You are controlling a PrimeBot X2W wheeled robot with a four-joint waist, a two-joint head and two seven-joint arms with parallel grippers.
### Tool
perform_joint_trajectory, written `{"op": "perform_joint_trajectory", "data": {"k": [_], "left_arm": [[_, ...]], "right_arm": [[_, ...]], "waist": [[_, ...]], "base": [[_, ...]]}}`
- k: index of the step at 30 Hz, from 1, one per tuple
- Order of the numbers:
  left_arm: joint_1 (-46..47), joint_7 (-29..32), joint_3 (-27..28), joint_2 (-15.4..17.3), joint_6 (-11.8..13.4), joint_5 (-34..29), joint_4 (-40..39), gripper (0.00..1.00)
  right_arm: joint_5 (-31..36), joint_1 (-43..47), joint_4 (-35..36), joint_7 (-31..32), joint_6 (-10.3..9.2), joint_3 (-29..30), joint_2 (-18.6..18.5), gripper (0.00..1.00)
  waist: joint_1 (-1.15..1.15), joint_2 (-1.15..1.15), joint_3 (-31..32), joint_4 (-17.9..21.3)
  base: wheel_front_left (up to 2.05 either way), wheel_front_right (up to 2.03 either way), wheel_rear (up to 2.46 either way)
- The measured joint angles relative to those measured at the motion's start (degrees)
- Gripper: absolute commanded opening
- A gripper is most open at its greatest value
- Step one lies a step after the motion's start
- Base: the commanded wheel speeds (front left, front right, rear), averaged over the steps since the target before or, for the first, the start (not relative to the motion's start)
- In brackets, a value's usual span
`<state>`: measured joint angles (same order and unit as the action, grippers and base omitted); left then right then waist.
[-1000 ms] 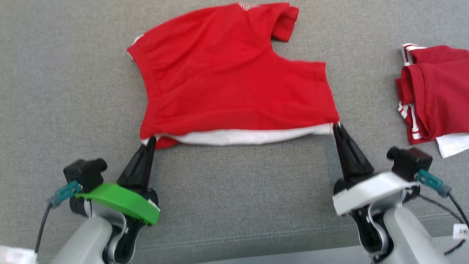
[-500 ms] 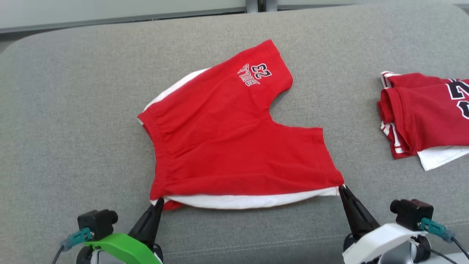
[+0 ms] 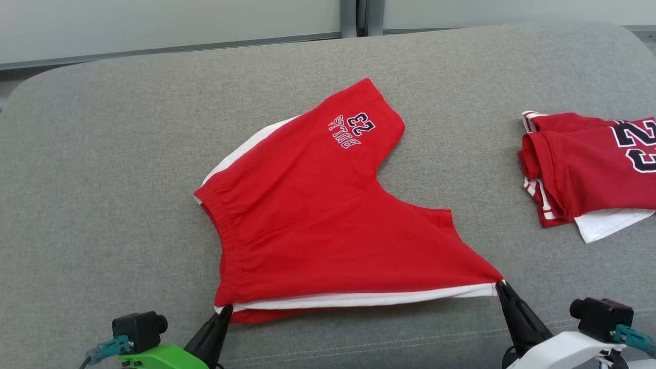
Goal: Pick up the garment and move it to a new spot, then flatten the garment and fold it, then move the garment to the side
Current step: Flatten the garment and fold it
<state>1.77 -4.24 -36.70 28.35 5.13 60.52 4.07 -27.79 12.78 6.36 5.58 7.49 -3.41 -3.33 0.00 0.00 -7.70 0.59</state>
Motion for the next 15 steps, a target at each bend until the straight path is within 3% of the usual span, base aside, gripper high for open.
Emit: {"op": "perform_joint_trajectory", "data": {"k": [8,15], "left_arm": [[0.87,0.77,0.25,0.34,-0.25,0.43,-2.01,0.0],[8.09,2.04,0.6,-0.1,-2.15,-0.64,-2.19,0.0]], "right_arm": [[1.69,-5.87,1.68,1.74,0.0,1.47,-1.57,0.0],[3.5,-24.94,-5.16,2.25,0.0,-2.26,-9.68,0.0]], "waist": [[0.0,0.0,-0.5,-0.57],[0.0,0.0,-3.24,-2.71]], "base": [[0.0,0.0,0.0],[0.0,0.0,0.0]]}}
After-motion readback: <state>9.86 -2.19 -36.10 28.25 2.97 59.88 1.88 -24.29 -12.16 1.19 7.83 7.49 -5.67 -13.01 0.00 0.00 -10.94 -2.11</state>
